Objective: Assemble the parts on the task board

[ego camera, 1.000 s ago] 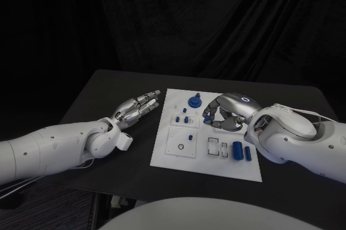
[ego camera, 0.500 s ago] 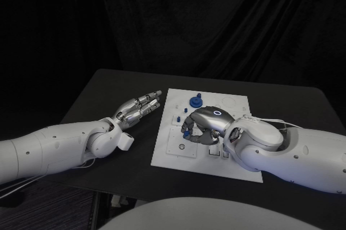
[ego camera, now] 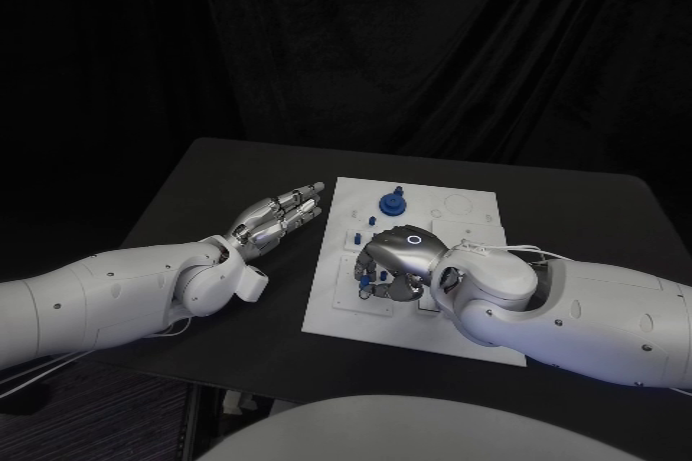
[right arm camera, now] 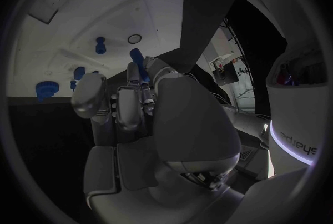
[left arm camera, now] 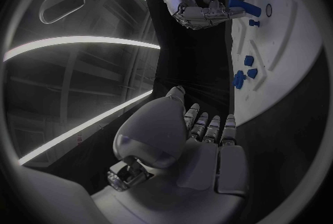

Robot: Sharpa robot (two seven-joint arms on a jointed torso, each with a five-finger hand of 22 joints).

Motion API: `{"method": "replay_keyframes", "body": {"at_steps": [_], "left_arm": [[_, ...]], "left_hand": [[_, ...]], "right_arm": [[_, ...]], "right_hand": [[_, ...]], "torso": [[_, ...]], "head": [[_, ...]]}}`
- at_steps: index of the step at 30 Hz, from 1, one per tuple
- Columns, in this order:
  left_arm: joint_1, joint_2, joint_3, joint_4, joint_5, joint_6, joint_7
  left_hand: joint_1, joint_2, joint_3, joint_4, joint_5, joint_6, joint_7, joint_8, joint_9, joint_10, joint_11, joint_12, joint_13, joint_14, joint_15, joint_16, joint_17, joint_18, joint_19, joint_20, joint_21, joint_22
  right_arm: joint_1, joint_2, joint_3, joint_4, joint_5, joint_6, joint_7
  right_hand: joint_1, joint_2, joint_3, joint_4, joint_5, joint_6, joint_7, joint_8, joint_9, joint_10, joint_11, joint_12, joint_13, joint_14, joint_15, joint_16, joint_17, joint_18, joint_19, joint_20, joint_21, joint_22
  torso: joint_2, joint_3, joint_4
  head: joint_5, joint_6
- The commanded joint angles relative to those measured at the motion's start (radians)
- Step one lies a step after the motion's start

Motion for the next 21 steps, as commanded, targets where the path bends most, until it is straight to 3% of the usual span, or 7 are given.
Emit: {"method": "replay_keyframes", "body": {"at_steps": [1,21], "left_arm": [[-0.002,0.003,0.001,0.001,0.006,0.015,0.176],[-0.004,0.008,0.001,-0.005,0.006,0.027,0.165]], "left_hand": [[0.009,0.002,0.005,0.001,0.006,0.000,0.010,0.002,0.001,-0.002,0.003,0.003,0.000,-0.002,0.008,-0.004,-0.001,-0.015,0.001,0.006,-0.002,0.001],[0.012,0.002,0.017,0.000,0.008,0.000,0.014,0.001,0.001,-0.003,0.001,0.003,0.000,-0.002,0.011,-0.004,-0.001,-0.013,0.001,0.011,-0.002,0.002]], "right_arm": [[-0.007,0.001,0.001,-0.004,-0.042,0.024,0.007],[-0.047,0.013,0.001,-0.034,-0.045,-0.007,0.019]], "right_hand": [[0.004,0.000,0.001,-0.007,0.000,0.014,-0.016,0.044,0.130,0.000,0.001,-0.004,-0.001,0.004,0.004,0.002,-0.002,-0.006,0.006,0.001,-0.002,0.138],[0.008,0.001,0.003,-0.013,-0.002,0.010,-0.014,0.042,0.134,0.003,0.002,-0.008,-0.003,0.004,0.005,0.003,0.000,-0.007,0.006,0.002,0.001,0.139]], "torso": [[-0.001,0.0002,-0.0019],[0.000,0.0006,-0.0006]], "head": [[0.001,0.000],[0.005,0.000]]}}
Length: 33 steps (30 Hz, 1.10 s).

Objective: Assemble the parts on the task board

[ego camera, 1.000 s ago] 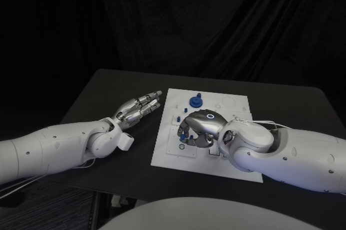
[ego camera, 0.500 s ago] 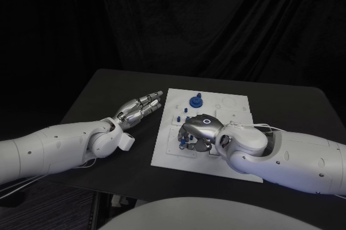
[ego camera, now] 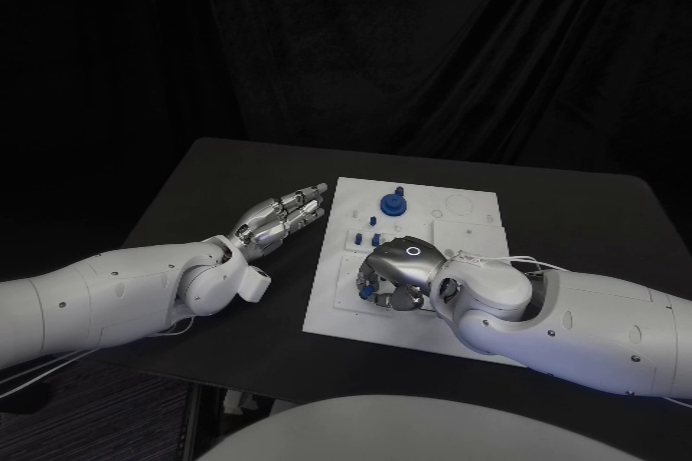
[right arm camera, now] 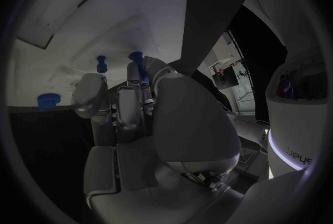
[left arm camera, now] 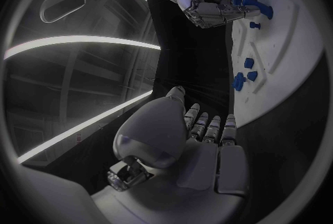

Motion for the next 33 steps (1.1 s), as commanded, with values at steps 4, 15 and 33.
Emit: {"method": "replay_keyframes", "body": {"at_steps": [4,15,33], "left_arm": [[-0.002,0.003,0.001,-0.001,0.006,0.017,0.164],[-0.003,0.005,0.001,-0.003,0.006,0.022,0.162],[-0.004,0.002,0.001,-0.004,0.006,0.019,0.164]], "left_hand": [[0.013,0.002,0.012,-0.002,0.005,0.002,0.009,0.002,0.002,-0.003,-0.001,0.002,0.000,0.001,0.009,-0.004,-0.002,-0.013,-0.002,0.010,-0.002,0.001],[0.014,0.001,0.016,-0.003,0.006,0.005,0.011,0.002,0.002,-0.004,-0.002,0.002,0.000,0.001,0.011,-0.004,-0.002,-0.012,-0.002,0.012,-0.002,0.001],[0.014,0.001,0.020,-0.003,0.005,0.008,0.014,0.003,0.002,-0.004,-0.003,0.002,0.000,0.001,0.011,-0.004,-0.002,-0.011,-0.002,0.013,-0.002,0.002]], "right_arm": [[-0.009,0.003,0.000,-0.005,-0.012,-0.019,0.011],[-0.019,0.008,0.000,-0.015,-0.012,0.042,-0.027],[0.051,-0.131,0.000,0.118,-0.010,-0.139,-0.002]], "right_hand": [[0.007,0.002,-0.001,-0.007,-0.001,0.015,-0.009,0.042,0.134,0.002,0.000,-0.005,-0.001,0.005,0.005,0.003,0.001,-0.007,0.007,0.002,0.001,0.139],[-0.014,-0.015,0.002,0.001,-0.043,-0.088,0.020,-0.028,0.117,-0.078,0.036,-0.054,-0.015,-0.026,0.034,-0.034,-0.041,0.002,-0.028,0.020,-0.074,0.121],[0.026,-0.051,-0.102,0.053,-0.109,-0.529,-0.050,-0.128,-0.063,-0.498,0.103,-0.027,-0.018,-0.100,0.067,-0.070,-0.100,0.026,-0.102,0.062,-0.200,0.094]], "torso": [[0.000,-0.0003,0.0003],[0.000,-0.0003,0.0004],[0.000,-0.0001,0.0005]], "head": [[0.000,0.000],[-0.001,0.000],[-0.028,0.000]]}}
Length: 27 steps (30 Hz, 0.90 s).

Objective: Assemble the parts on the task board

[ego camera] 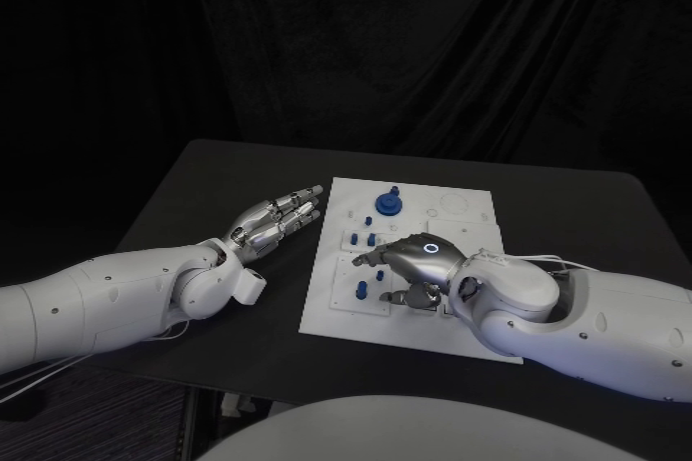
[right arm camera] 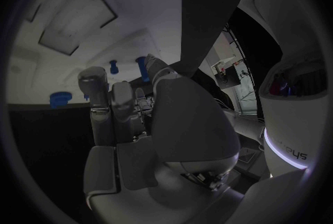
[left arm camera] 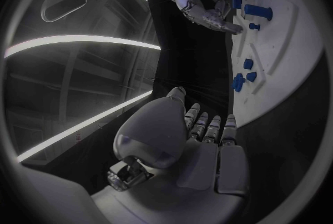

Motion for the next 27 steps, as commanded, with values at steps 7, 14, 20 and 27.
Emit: {"method": "replay_keyframes", "body": {"at_steps": [7,14,20,27], "left_arm": [[-0.002,-0.002,0.001,0.002,0.006,0.005,0.164],[-0.002,-0.013,0.001,0.008,0.006,-0.001,0.163],[-0.002,-0.026,0.001,0.022,0.006,-0.013,0.164],[-0.002,-0.029,0.001,0.023,0.006,-0.012,0.160]], "left_hand": [[0.010,-0.003,0.006,0.001,0.005,0.001,0.008,0.003,0.001,-0.004,-0.003,0.002,0.000,-0.002,0.008,-0.004,-0.001,-0.011,-0.002,0.006,-0.002,0.001],[0.010,-0.003,0.006,0.001,0.005,0.002,0.008,0.003,0.001,-0.004,-0.003,0.003,0.000,-0.002,0.008,-0.004,-0.001,-0.011,-0.002,0.006,-0.002,0.001],[0.009,-0.005,0.006,0.001,0.005,0.006,0.007,0.004,0.001,-0.003,-0.002,0.006,0.000,-0.002,0.008,-0.004,-0.001,-0.010,-0.001,0.007,-0.001,0.003],[0.008,-0.006,0.007,0.002,0.005,0.006,0.007,0.004,0.002,-0.003,-0.001,0.005,0.000,-0.002,0.007,-0.004,-0.001,-0.010,-0.001,0.008,-0.001,0.004]], "right_arm": [[0.127,-0.135,0.002,0.113,0.075,-0.255,0.039],[0.171,-0.256,0.002,0.139,0.270,-0.237,0.027],[0.178,-0.317,0.001,0.114,0.325,-0.082,-0.067],[0.174,-0.360,0.001,0.114,0.320,0.048,-0.243]], "right_hand": [[0.052,0.023,0.007,0.025,0.030,0.079,0.008,0.019,-0.003,0.028,-0.017,0.119,0.020,0.006,-0.015,0.017,0.009,0.005,0.014,-0.013,0.036,0.103],[0.077,0.042,0.051,0.025,0.052,0.276,0.069,0.089,0.018,0.313,-0.083,0.317,0.086,0.003,-0.044,-0.002,-0.015,0.007,0.013,-0.030,0.027,0.100],[0.043,0.076,0.049,0.066,-0.103,0.380,0.059,0.123,0.026,0.366,-0.108,0.684,0.423,-0.053,-0.060,-0.095,-0.111,0.023,-0.046,-0.050,-0.118,0.066],[-0.283,0.046,-0.089,0.097,-0.144,0.461,0.014,0.300,0.152,0.965,-0.128,1.229,1.371,0.224,-0.076,0.362,0.492,-0.069,0.184,-0.067,0.471,0.202]], "torso": [[-0.001,0.0009,-0.0015],[-0.002,0.0000,-0.0018],[-0.004,-0.0027,-0.0002],[-0.002,-0.0017,0.0010]], "head": [[-0.014,0.000],[-0.013,0.000],[-0.026,0.000],[-0.039,0.000]]}}
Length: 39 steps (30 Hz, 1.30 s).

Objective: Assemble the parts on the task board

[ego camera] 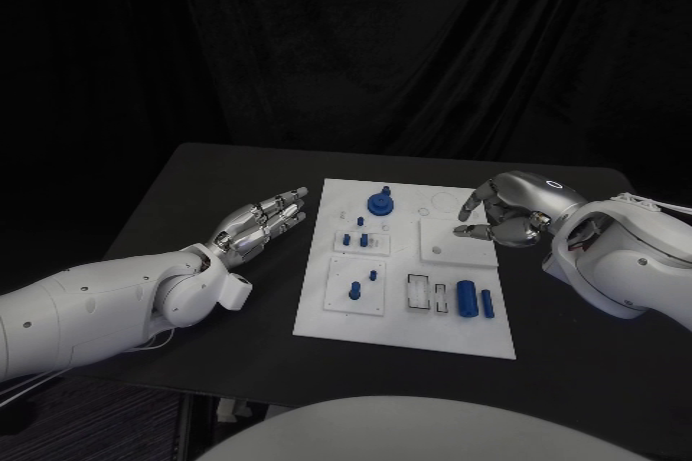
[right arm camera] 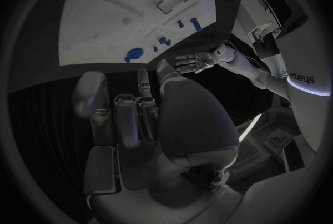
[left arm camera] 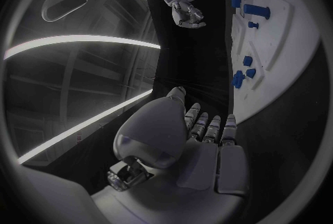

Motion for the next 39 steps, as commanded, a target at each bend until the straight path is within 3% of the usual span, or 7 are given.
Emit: {"method": "replay_keyframes", "body": {"at_steps": [1,4,7,12,19,27,39], "left_arm": [[-0.001,0.002,0.001,0.002,0.006,-0.004,0.159],[-0.001,0.004,0.001,0.001,0.006,-0.001,0.159],[-0.001,0.008,0.001,-0.001,0.006,0.003,0.158],[-0.001,0.005,0.001,0.008,0.006,0.004,0.161],[-0.001,-0.008,0.001,0.037,0.006,-0.004,0.183],[-0.001,-0.015,0.001,0.054,0.006,-0.004,0.195],[-0.001,-0.020,0.001,0.052,0.006,-0.002,0.190]], "left_hand": [[0.004,-0.002,0.007,0.001,0.005,0.003,0.004,0.004,0.001,-0.003,-0.001,0.005,0.000,-0.002,0.008,-0.004,-0.002,-0.010,-0.001,0.008,-0.001,0.001],[0.004,-0.002,0.007,0.001,0.005,0.003,0.004,0.004,0.001,-0.003,-0.001,0.005,0.000,-0.002,0.008,-0.004,-0.002,-0.010,-0.001,0.008,-0.001,0.001],[0.004,-0.001,0.008,0.001,0.005,0.002,0.004,0.004,0.001,-0.003,-0.001,0.005,0.000,-0.002,0.008,-0.004,-0.002,-0.009,-0.001,0.008,-0.001,0.001],[0.004,-0.001,0.008,0.001,0.006,0.003,0.004,0.004,0.001,-0.003,-0.001,0.005,0.000,-0.002,0.008,-0.004,-0.002,-0.009,-0.001,0.009,-0.001,0.002],[0.005,-0.004,0.009,-0.001,0.006,0.010,0.005,0.005,0.002,-0.002,0.002,0.009,0.001,-0.002,0.007,-0.004,-0.002,-0.007,-0.001,0.010,-0.001,0.002],[0.007,-0.005,0.011,-0.003,0.006,0.011,0.005,0.005,0.002,-0.001,0.005,0.011,0.001,-0.002,0.007,-0.004,-0.002,-0.006,0.000,0.011,0.000,0.003],[0.008,-0.006,0.012,-0.005,0.007,0.009,0.005,0.005,0.001,-0.002,0.008,0.009,0.001,-0.002,0.007,-0.004,-0.002,-0.004,0.000,0.012,0.000,0.003]], "right_arm": [[-0.005,-0.013,0.001,0.013,0.007,0.132,-0.187],[-0.010,-0.021,0.000,0.025,-0.042,0.171,-0.255],[-0.021,-0.027,0.000,0.039,-0.089,0.210,-0.323],[-0.049,-0.036,0.000,0.073,-0.141,0.241,-0.391],[-0.076,-0.046,0.000,0.113,-0.169,0.226,-0.422],[-0.102,-0.040,0.000,0.119,-0.175,0.202,-0.428],[-0.150,-0.025,0.000,0.109,-0.228,0.190,-0.434]], "right_hand": [[-0.213,-0.048,-0.012,0.023,0.021,0.052,-0.054,0.170,0.132,0.130,-0.055,0.029,0.281,0.114,-0.029,0.070,0.276,-0.062,0.129,-0.040,0.362,0.232],[-0.305,-0.068,0.021,0.032,0.021,0.021,-0.076,0.302,0.278,0.130,-0.072,0.029,0.281,0.114,-0.070,0.070,0.276,-0.081,0.157,-0.062,0.456,0.255],[-0.367,-0.078,0.016,0.029,0.021,0.010,-0.086,0.330,0.330,0.130,-0.077,0.029,0.281,0.114,-0.077,0.070,0.276,-0.087,0.166,-0.073,0.482,0.263],[-0.399,-0.073,0.024,0.027,0.031,-0.021,-0.068,0.236,0.317,0.130,-0.065,0.029,0.281,0.114,-0.070,0.070,0.276,-0.087,0.166,-0.071,0.482,0.263],[-0.370,-0.061,0.036,0.026,0.063,0.014,-0.058,0.135,0.277,0.130,-0.052,0.029,0.281,0.114,-0.061,0.070,0.276,-0.087,0.166,-0.060,0.482,0.263],[-0.322,-0.054,0.048,0.024,0.143,0.034,-0.056,0.088,0.267,0.130,-0.050,0.029,0.281,0.114,-0.057,0.070,0.276,-0.087,0.166,-0.055,0.482,0.263],[-0.326,-0.057,0.038,0.026,0.130,0.047,-0.056,0.076,0.274,0.130,-0.050,0.029,0.281,0.114,-0.056,0.070,0.276,-0.087,0.166,-0.053,0.482,0.263]], "torso": [[0.001,-0.0006,0.0008],[0.001,-0.0036,0.0012],[0.002,-0.0021,0.0006],[0.003,0.0019,-0.0019],[0.002,0.0001,-0.0007],[0.005,-0.0019,0.0009],[0.002,0.0003,-0.0017]], "head": [[-0.009,0.000],[-0.024,0.000],[-0.063,0.000],[-0.159,0.000],[-0.237,0.000],[-0.272,0.000],[-0.277,0.000]]}}
